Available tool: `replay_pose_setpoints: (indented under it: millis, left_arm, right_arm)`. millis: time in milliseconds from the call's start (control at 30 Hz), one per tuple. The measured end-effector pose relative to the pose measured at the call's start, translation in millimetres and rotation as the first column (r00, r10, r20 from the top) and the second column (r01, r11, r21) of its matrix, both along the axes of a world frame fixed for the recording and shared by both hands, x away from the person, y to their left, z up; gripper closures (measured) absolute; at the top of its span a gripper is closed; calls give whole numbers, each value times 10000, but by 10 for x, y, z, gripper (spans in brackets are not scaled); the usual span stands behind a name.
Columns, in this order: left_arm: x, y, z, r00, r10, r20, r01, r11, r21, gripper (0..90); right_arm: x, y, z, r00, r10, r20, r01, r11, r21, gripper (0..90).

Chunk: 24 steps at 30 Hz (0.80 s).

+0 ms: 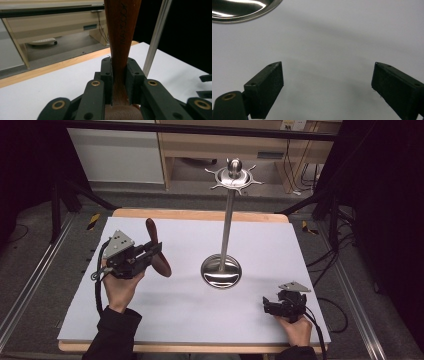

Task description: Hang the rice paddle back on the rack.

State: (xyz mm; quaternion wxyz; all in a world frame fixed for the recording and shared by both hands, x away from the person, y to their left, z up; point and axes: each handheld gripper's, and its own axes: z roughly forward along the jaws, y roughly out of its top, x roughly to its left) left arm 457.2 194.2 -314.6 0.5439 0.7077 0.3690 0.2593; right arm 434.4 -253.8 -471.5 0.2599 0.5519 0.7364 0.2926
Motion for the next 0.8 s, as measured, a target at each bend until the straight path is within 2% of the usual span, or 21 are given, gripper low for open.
replay_pose_setpoints:
  millis: [667,800]
  left_arm:
    - [40,-260,251,9973,-691,254,692,9976,-35,775]
    - [41,-321,308,9963,-795,338,792,9968,104,775]
  right_arm:
    - [7,-1,-2,10000,3,-21,-3,10000,-20,110]
    - [7,-4,0,10000,-2,-33,2,10000,25,109]
